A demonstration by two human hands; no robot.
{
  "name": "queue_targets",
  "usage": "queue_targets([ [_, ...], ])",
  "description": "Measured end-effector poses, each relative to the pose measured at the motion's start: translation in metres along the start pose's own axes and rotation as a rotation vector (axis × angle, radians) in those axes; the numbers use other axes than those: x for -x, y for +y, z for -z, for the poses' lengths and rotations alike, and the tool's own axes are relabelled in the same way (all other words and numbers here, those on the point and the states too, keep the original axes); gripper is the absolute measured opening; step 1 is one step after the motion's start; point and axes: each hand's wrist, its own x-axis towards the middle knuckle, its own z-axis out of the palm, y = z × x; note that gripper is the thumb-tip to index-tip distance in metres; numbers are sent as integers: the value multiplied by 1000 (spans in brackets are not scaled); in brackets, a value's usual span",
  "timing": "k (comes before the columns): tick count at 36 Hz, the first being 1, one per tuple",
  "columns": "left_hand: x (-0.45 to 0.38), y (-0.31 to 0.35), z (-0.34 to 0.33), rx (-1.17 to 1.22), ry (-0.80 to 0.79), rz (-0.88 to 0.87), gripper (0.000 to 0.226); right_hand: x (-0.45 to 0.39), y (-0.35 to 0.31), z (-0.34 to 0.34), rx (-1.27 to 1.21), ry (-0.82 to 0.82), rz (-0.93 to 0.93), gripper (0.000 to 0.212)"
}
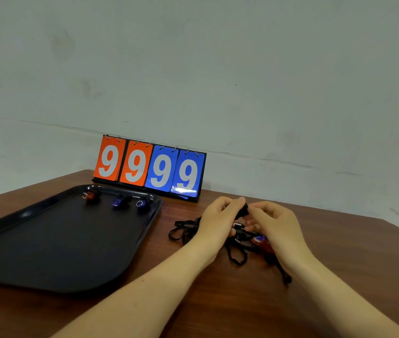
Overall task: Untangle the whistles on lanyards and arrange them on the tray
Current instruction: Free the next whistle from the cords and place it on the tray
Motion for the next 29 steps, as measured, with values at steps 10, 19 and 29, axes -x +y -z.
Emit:
queue_targets([
  [10,1,0,-2,-38,-17,20,29,-2,1,3,42,-5,36,16],
  [19,6,11,-7,270,-65,108,21,-4,-1,2,-332,-102,-59,16],
  [29,8,8,-5,407,-111,175,34,2,1,-3,-139,15,61,16],
])
